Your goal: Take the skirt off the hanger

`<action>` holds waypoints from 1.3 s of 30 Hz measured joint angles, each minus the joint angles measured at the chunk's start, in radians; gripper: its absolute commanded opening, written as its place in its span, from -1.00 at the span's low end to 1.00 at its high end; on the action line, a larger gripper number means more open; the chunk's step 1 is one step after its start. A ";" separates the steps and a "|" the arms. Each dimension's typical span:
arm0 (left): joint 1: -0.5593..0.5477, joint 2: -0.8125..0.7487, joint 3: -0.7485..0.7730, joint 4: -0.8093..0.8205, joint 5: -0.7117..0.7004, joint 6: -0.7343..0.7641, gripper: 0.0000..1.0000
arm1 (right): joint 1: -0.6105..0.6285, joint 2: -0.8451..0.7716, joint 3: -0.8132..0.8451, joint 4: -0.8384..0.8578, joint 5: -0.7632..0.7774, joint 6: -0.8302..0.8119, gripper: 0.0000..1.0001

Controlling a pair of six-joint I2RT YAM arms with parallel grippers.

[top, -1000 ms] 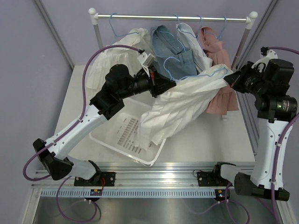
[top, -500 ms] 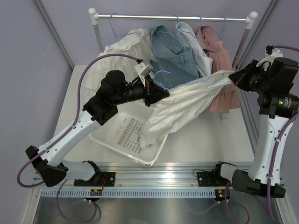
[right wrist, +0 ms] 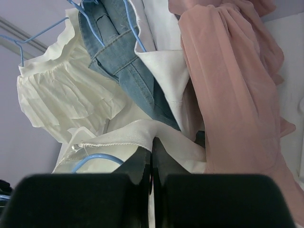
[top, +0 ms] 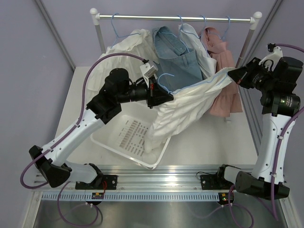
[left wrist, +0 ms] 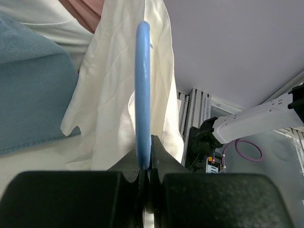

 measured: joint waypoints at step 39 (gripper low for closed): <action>-0.003 0.130 0.163 0.235 -0.045 -0.149 -1.00 | -0.148 -0.175 -0.227 -0.069 -0.203 -0.408 -1.00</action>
